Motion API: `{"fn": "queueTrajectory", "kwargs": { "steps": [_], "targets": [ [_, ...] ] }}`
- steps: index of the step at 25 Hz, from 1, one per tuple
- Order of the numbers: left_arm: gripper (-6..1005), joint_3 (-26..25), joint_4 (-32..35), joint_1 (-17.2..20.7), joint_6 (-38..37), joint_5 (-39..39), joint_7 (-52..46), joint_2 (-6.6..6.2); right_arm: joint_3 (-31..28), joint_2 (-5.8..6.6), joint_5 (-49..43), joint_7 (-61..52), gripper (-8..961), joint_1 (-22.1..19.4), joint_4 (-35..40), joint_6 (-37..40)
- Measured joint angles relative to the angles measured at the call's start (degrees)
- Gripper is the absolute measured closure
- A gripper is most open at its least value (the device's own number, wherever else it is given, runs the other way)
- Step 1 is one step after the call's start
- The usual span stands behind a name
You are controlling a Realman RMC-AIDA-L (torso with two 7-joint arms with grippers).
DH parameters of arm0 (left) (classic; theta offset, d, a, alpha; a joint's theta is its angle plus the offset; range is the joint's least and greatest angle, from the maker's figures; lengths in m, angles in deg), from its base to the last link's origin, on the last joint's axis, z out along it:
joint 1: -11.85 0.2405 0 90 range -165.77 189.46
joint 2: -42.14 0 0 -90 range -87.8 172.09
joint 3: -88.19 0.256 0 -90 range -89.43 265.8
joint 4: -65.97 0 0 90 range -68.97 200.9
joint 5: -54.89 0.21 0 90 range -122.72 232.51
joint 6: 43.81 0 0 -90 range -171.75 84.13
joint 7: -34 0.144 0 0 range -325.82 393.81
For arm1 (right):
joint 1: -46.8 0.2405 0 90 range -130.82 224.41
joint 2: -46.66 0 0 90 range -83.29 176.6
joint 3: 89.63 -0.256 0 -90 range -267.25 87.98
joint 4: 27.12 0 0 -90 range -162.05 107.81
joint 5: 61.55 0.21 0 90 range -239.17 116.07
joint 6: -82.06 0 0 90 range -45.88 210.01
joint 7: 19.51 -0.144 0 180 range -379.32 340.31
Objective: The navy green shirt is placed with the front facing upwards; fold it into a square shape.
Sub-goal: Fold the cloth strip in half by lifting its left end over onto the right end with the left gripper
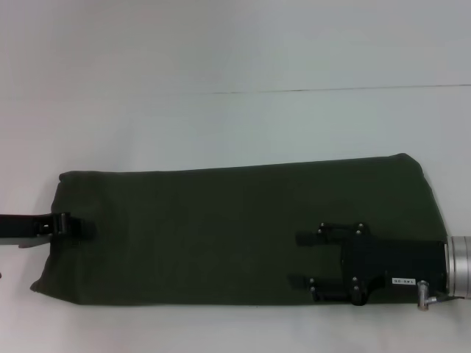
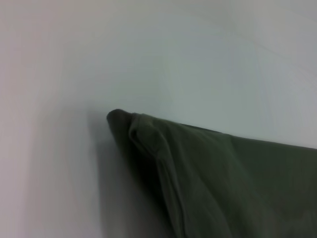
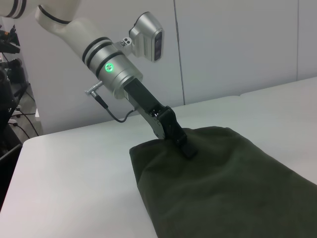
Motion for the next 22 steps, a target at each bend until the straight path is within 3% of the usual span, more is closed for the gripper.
{"fn": "queueTrajectory", "kwargs": {
  "steps": [7,16,22],
  "targets": [
    [918,0.0,0.2,0.0,-0.3,0.3,-0.2,-0.49,0.0,-0.07,0.0,0.1,218,0.2,0.0,0.0],
    [918,-0.6,6.1,2.2,-5.0,0.9,2.0,-2.87,0.1,-0.08,0.0,0.6,217,2.2,-3.1,-3.0],
    [918,-5.2,7.5,1.2,-6.3,4.8,5.1,-4.27,0.1,-0.24,0.0,2.1,217,4.7,-6.8,-5.7]
  ]
}}
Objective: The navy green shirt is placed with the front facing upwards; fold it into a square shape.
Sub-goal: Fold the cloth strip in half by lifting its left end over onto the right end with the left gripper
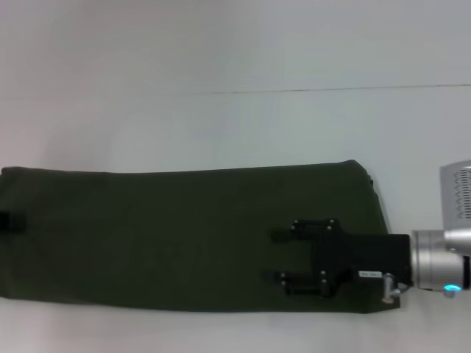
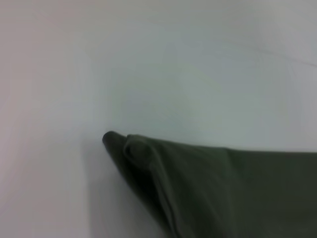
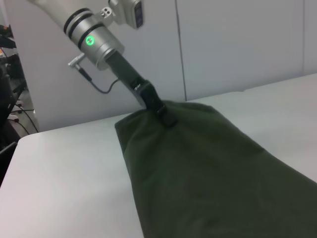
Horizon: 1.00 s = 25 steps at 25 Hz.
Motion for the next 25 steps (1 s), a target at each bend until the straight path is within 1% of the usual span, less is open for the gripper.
{"fn": "queueTrajectory", "kwargs": {
  "steps": [2,5,9,12,13,14,15,16,17,22,25],
  "targets": [
    [918,-1.1,0.1,-0.7,-1.3,-0.3,0.6,-0.31,0.0,-0.10,0.5,1.0,217,1.1,-1.5,-1.3],
    [918,-1.4,0.1,-1.7,-4.0,-2.6,0.8,-0.44,0.2,-0.16,2.3,2.2,217,2.9,-4.1,-4.6],
    [917,-1.1,-0.2,-2.6,-8.5,-10.1,1.2,-0.12,0.2,-0.33,4.1,3.7,218,5.3,-7.5,-9.2],
    [917,-1.0,-1.0,-2.7,-11.8,-18.0,1.9,0.37,0.3,-0.50,4.4,5.0,218,7.1,-10.2,-12.8],
    [917,-1.0,-1.3,-2.7,-12.4,-19.2,1.9,0.54,0.3,-0.52,4.5,5.4,218,7.7,-11.2,-14.0],
    [917,-0.9,-1.7,-2.7,-12.9,-20.7,1.9,0.73,0.2,-0.52,4.5,5.7,218,8.2,-12.0,-15.1],
    [917,-0.7,-2.4,-2.7,-13.6,-22.9,1.9,1.22,0.1,-0.54,4.5,6.1,218,8.7,-12.7,-16.0],
    [917,-0.7,-2.4,-2.7,-13.6,-22.9,1.9,1.22,0.0,-0.56,4.5,6.4,217,9.0,-13.2,-16.7],
    [917,-0.6,-2.7,-2.7,-13.8,-23.6,1.9,1.48,-0.2,-0.59,4.8,6.8,217,9.3,-13.8,-17.2],
    [917,0.3,-2.9,-2.7,-13.6,-25.1,2.0,3.79,-0.5,-0.67,6.1,7.5,217,10.5,-16.1,-19.1],
    [917,0.4,-3.0,-3.2,-13.1,-25.7,2.1,4.61,-0.5,-0.71,6.1,7.5,218,10.5,-16.4,-19.5]
  ]
}}
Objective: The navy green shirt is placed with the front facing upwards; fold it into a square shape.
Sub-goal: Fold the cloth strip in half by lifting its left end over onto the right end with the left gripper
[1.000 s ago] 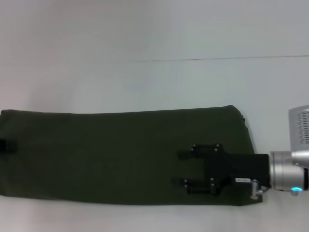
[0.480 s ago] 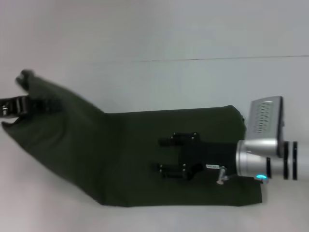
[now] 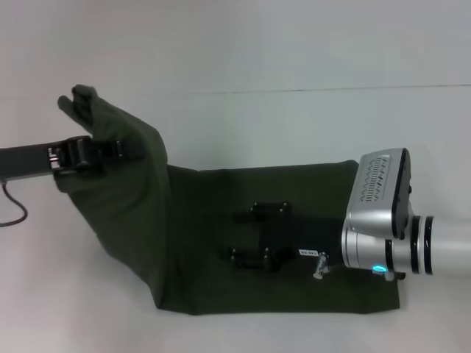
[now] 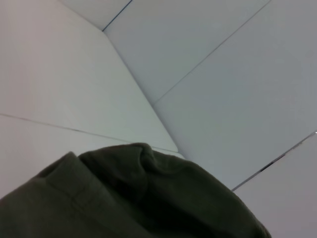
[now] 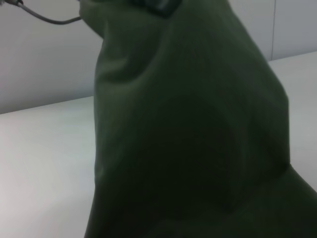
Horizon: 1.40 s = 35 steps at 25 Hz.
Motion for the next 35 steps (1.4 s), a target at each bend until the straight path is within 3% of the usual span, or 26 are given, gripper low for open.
{"fn": "queueTrajectory", "kwargs": {
  "steps": [6,14,20,29,35],
  "targets": [
    [923,0.3,-0.1,-1.6,2.5,-0.5,0.0,2.11,-0.1,0.68,0.0,-0.6,218,-3.2,1.6,2.1],
    [923,7.7,-0.8,-3.1,6.7,-0.9,-2.4,3.83,-2.8,1.20,2.5,-2.9,217,-16.0,14.9,13.5],
    [923,13.5,-3.5,-3.7,10.5,-2.8,-3.6,4.08,-7.4,1.39,6.3,-3.8,222,-23.1,20.6,17.3],
    [922,23.0,-6.7,-4.8,17.7,-7.2,-4.8,4.28,-10.4,1.38,6.6,-3.5,221,-24.8,20.7,17.1],
    [922,23.8,-9.3,-5.5,20.1,-7.9,-4.8,4.45,-10.4,1.32,6.6,-3.4,221,-24.7,20.6,17.0]
  ]
}}
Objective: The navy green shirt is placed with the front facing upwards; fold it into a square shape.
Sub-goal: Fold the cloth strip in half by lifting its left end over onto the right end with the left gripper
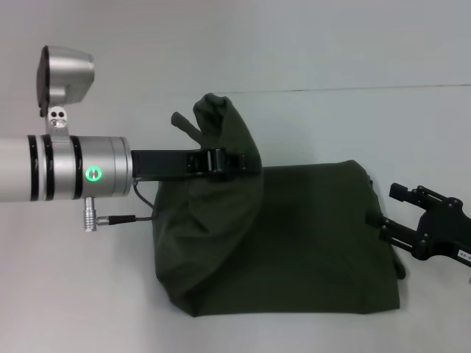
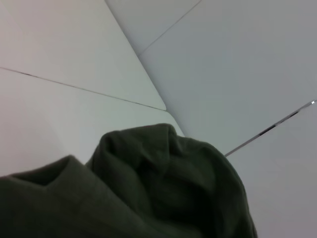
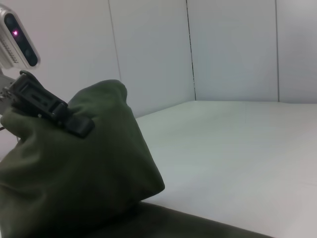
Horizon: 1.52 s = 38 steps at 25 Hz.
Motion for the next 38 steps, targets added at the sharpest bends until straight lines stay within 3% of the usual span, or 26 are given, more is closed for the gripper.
{"fn": "queueTrajectory", "kwargs": {
  "steps": [29,38],
  "targets": [
    [922,20.8,-2.5,-1.1,9.4,-13.2,0.3,0.30,1.3,-0.02,-0.5,-0.4,221,1.7,-1.9,-5.0],
    [923,23.7,-3.9,-1.1,13.9,-17.0,1.0,0.36,1.3,-0.02,-0.5,-0.4,220,1.8,-1.9,-5.0]
  ]
}}
